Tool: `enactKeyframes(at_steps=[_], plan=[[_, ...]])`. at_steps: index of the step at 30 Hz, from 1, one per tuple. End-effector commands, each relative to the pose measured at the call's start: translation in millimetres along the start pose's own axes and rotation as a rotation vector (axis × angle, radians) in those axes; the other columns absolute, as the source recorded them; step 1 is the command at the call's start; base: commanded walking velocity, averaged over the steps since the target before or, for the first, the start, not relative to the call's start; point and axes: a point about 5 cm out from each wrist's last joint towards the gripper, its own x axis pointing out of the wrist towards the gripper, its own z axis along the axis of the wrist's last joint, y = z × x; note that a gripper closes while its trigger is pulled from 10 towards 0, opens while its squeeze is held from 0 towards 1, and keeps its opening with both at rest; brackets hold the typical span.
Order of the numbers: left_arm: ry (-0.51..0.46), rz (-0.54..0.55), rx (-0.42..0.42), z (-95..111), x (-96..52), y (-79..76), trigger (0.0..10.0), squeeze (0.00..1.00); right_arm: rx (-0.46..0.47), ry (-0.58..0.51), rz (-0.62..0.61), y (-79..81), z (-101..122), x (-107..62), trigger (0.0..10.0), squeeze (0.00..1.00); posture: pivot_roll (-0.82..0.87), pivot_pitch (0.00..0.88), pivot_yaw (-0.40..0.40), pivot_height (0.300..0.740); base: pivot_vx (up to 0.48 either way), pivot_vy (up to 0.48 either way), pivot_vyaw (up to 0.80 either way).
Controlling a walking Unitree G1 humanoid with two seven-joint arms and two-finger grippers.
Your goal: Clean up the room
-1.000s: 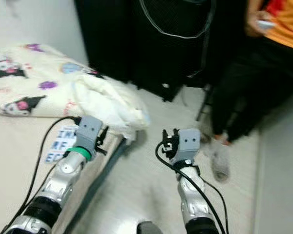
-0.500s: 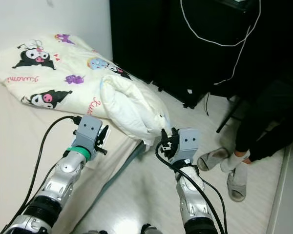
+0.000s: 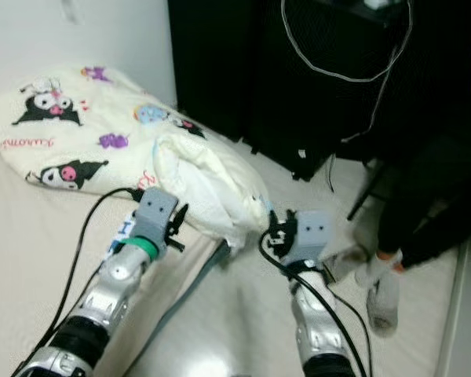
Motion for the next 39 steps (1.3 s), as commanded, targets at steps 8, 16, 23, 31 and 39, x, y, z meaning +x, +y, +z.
enactKeyframes(at_steps=[8,16,23,31,39], plan=[[0.029,-0.017,-0.015,-6.5,-2.0,-4.3,10.0,0.0,0.01,0.035,-0.006,0.3,-8.3,-5.7,10.0,0.0,-0.05,0.105,0.036,0.74,0.0,0.0,0.0],[0.031,-0.016,-0.018,-6.8,-2.0,-4.0,10.0,0.0,-0.006,0.041,-0.008,0.7,-9.0,-6.3,10.0,0.0,-0.05,0.106,0.037,0.735,0.0,0.0,0.0],[0.036,-0.019,-0.017,-7.1,-1.5,-4.7,10.0,0.0,0.003,0.039,-0.017,-0.7,-9.3,-6.5,10.0,0.0,-0.05,0.106,0.037,0.705,0.0,0.0,0.0],[0.037,-0.018,-0.015,-7.1,-1.4,-4.8,10.0,0.0,0.003,0.04,-0.016,-0.6,-9.3,-6.5,10.0,0.0,-0.05,0.106,0.037,0.685,0.0,0.0,0.0],[0.038,-0.018,-0.016,-7.4,-1.7,-5.0,10.0,0.0,0.001,0.042,-0.014,-0.2,-9.6,-6.5,10.0,0.0,-0.05,0.106,0.037,0.66,0.0,0.0,0.0]])
